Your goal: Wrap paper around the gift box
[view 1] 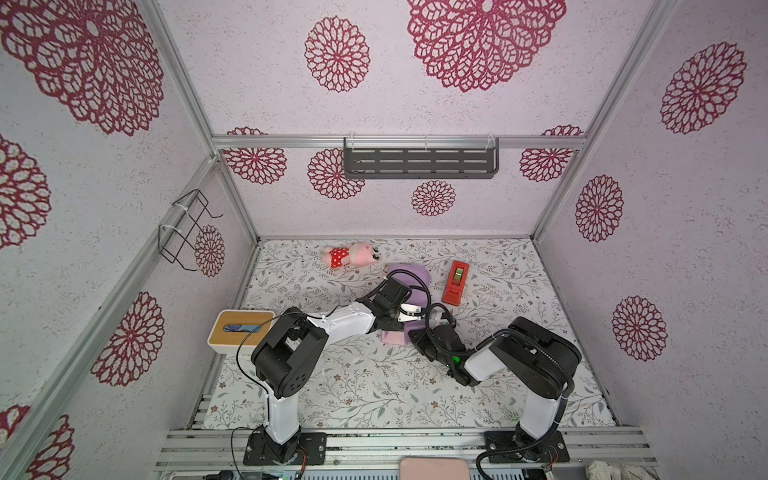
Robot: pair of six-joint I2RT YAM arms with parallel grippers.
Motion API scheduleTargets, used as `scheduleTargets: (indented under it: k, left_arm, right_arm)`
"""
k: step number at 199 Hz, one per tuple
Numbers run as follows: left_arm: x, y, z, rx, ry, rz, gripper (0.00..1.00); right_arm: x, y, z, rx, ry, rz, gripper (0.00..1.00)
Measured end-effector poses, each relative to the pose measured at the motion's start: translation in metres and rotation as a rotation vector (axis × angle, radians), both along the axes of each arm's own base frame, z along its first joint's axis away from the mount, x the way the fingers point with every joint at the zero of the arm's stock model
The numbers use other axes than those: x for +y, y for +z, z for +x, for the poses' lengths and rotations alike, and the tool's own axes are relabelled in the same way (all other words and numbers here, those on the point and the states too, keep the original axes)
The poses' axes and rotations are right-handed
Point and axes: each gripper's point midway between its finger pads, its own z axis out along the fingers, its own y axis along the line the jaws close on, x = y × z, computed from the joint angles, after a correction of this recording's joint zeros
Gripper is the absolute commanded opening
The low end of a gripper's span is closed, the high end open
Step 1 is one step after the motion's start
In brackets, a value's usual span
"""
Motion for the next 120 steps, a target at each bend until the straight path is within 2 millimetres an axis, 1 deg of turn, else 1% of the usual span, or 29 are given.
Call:
scheduleTargets:
  k: [65, 120]
  left_arm:
    - [0.000, 0.000, 0.000, 0.001, 0.003, -0.002, 0.76]
    - [0.000, 0.000, 0.000, 0.001, 0.004, -0.002, 0.76]
  right_arm:
    - [0.011, 0.000, -0.012, 0.038, 0.007, 0.039, 0.08]
    - [0.012, 0.000, -0.013, 0.047, 0.003, 0.049, 0.08]
